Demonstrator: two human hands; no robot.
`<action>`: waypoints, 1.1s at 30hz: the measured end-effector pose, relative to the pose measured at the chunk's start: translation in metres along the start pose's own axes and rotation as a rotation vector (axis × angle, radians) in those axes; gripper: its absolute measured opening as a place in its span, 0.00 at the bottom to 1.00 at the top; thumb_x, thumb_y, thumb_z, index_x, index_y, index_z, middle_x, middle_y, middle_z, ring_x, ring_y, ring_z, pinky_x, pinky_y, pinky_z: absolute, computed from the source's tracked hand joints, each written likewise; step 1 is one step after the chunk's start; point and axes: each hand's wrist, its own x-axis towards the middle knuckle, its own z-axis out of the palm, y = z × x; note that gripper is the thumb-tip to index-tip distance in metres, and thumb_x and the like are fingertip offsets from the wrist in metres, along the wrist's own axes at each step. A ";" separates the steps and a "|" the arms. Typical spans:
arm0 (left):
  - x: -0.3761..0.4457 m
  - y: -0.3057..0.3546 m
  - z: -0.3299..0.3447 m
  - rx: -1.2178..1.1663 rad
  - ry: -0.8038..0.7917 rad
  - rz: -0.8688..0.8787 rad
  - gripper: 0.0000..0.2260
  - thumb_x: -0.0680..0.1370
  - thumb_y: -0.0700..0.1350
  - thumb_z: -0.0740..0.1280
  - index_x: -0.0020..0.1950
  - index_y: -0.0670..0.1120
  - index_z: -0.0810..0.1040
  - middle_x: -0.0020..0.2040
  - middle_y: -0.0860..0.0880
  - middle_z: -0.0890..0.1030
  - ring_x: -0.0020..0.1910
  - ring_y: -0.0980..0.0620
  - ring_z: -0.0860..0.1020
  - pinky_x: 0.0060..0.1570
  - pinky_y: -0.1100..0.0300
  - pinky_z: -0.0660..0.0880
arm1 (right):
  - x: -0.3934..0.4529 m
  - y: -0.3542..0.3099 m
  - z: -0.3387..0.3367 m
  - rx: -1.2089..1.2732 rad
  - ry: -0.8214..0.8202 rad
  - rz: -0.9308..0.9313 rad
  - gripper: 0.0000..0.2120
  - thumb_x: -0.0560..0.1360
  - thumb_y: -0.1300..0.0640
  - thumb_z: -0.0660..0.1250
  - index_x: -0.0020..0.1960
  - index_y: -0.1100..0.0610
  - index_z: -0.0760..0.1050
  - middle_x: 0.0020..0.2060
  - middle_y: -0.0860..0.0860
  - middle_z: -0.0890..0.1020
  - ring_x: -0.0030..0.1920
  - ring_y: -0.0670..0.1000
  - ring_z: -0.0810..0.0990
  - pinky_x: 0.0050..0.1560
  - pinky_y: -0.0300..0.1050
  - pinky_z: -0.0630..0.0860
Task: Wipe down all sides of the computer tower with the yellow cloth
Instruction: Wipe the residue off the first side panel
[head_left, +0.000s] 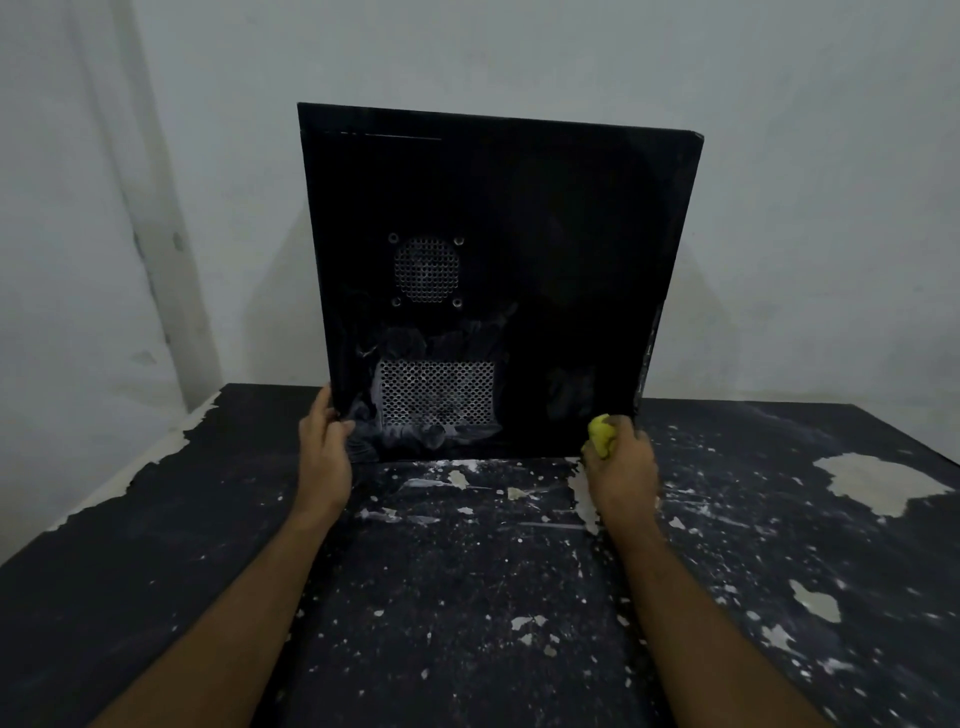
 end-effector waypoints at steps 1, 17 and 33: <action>-0.001 0.002 0.001 0.012 -0.004 0.011 0.23 0.86 0.42 0.56 0.81 0.55 0.62 0.72 0.48 0.65 0.70 0.52 0.67 0.72 0.52 0.65 | -0.001 -0.006 0.003 0.008 -0.039 -0.067 0.14 0.78 0.57 0.71 0.63 0.56 0.74 0.52 0.56 0.75 0.47 0.57 0.77 0.44 0.46 0.71; 0.000 0.003 0.001 0.075 -0.005 0.002 0.25 0.86 0.41 0.56 0.83 0.54 0.60 0.74 0.43 0.65 0.72 0.45 0.67 0.71 0.52 0.64 | -0.010 -0.033 0.030 0.016 -0.212 -0.340 0.15 0.77 0.57 0.72 0.63 0.55 0.76 0.53 0.54 0.77 0.49 0.55 0.78 0.48 0.51 0.77; -0.002 0.008 0.001 0.070 -0.006 -0.012 0.24 0.86 0.43 0.57 0.82 0.55 0.59 0.74 0.44 0.65 0.73 0.46 0.67 0.73 0.49 0.64 | -0.004 -0.032 0.026 0.180 -0.006 -0.236 0.14 0.81 0.55 0.67 0.66 0.55 0.74 0.53 0.53 0.74 0.46 0.50 0.76 0.43 0.43 0.73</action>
